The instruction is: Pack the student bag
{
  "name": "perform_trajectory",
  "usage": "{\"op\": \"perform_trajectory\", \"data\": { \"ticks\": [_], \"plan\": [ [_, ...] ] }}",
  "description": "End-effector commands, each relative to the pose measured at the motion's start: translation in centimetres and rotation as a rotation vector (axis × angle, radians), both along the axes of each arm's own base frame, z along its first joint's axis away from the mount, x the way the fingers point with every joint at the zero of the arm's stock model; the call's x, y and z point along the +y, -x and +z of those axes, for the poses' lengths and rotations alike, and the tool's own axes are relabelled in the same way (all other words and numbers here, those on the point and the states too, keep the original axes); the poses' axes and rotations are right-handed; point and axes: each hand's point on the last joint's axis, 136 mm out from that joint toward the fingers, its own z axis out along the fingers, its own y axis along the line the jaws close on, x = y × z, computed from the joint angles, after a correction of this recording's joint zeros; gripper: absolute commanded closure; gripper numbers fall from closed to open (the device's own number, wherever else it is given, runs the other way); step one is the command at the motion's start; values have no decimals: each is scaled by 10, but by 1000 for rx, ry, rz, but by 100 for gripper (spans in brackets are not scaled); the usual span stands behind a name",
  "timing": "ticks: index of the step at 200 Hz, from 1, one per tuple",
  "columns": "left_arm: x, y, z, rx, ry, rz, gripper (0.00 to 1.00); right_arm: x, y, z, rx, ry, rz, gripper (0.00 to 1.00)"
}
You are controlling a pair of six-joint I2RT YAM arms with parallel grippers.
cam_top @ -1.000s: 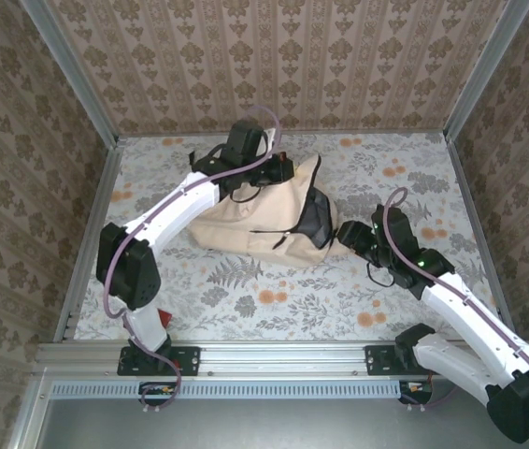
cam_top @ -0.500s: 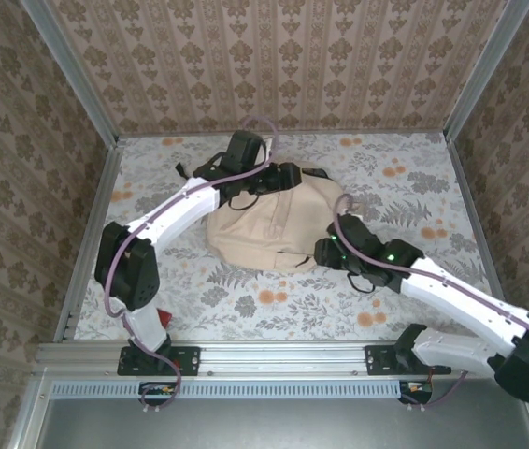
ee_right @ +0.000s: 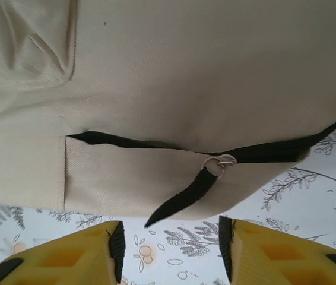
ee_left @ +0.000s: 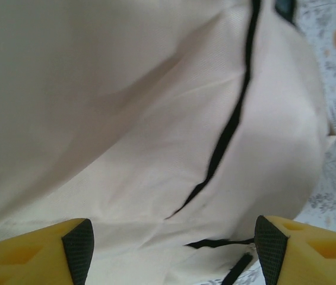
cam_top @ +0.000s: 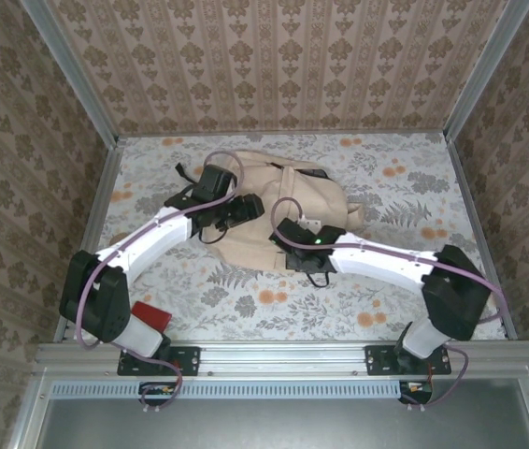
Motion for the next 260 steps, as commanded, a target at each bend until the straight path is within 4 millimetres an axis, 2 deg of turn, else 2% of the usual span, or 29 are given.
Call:
{"op": "perform_trajectory", "data": {
  "ticks": [1,28,46,68,91,137,181,206,215,243,260],
  "plan": [
    [9,4,-8,32,21,69,26,-12,1,-6,17,81,-108,55],
    [4,15,-32,112,88,96,28,-15,4,-20,42,108,-141,58],
    [5,21,-51,159,93,120,33,-14,4,-27,56,114,-148,59],
    [13,24,-73,194,68,160,40,-6,4,-36,82,104,-135,58],
    [20,23,-86,208,50,190,46,4,-1,-40,90,83,-116,55],
    [30,25,-102,232,15,221,54,12,-9,-41,87,94,-100,58],
    [36,29,-113,251,-4,242,57,4,-9,-43,81,143,-126,72],
    [38,30,-118,262,-8,249,58,-2,-8,-44,82,159,-151,73],
    [39,30,-119,265,-8,250,58,-4,-8,-45,84,158,-163,71],
    [38,31,-122,273,-5,247,58,0,-10,-50,93,91,-193,53],
    [38,31,-123,274,-5,248,58,2,-15,-51,88,34,-224,51]
  ]
}}
